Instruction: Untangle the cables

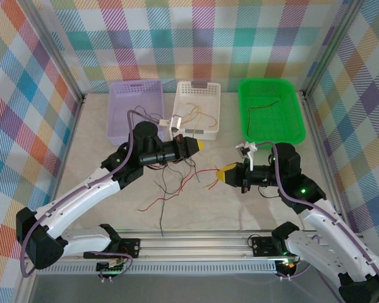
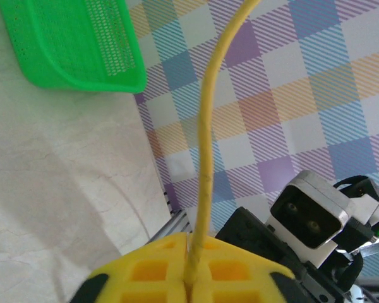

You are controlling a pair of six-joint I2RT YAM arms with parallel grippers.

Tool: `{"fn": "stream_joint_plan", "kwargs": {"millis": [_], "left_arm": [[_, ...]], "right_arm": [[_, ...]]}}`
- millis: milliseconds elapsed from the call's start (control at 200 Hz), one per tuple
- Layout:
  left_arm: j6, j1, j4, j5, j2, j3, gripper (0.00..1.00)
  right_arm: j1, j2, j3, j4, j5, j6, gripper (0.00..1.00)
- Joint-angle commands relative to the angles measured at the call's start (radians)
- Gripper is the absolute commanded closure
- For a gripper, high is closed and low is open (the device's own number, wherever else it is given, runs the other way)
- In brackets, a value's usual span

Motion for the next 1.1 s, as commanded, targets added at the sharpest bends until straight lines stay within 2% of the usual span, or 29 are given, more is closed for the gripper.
{"fn": "stream_joint_plan", "kwargs": {"millis": [0, 140, 290, 675, 730, 795, 925, 1095], "left_arm": [[0.047, -0.009, -0.063, -0.026, -0.005, 0.038, 1.00], [0.077, -0.008, -0.091, -0.089, 0.038, 0.063, 1.00], [0.100, -0.010, -0.091, -0.143, 0.119, 0.089, 1.00], [0.129, -0.011, -0.036, -0.186, 0.364, 0.177, 1.00], [0.141, -0.012, -0.040, -0.184, 0.388, 0.209, 1.00], [0.162, -0.011, -0.059, -0.195, 0.411, 0.247, 1.00], [0.211, -0.011, -0.116, -0.209, 0.461, 0.347, 1.00], [0.266, -0.012, -0.194, -0.199, 0.531, 0.492, 1.00]], "right_arm": [[0.005, -0.003, -0.006, -0.010, 0.089, -0.031, 1.00], [0.004, 0.018, -0.020, -0.033, 0.243, -0.029, 1.00], [0.004, 0.081, -0.059, -0.019, 0.346, -0.029, 1.00], [0.003, 0.223, -0.109, 0.032, 0.586, 0.008, 1.00], [0.003, 0.232, -0.106, 0.024, 0.601, 0.010, 0.89], [0.003, 0.232, -0.105, 0.020, 0.599, 0.007, 0.82], [0.003, 0.207, -0.115, 0.016, 0.595, 0.010, 0.55], [0.003, 0.131, -0.130, 0.010, 0.595, 0.015, 0.42]]}}
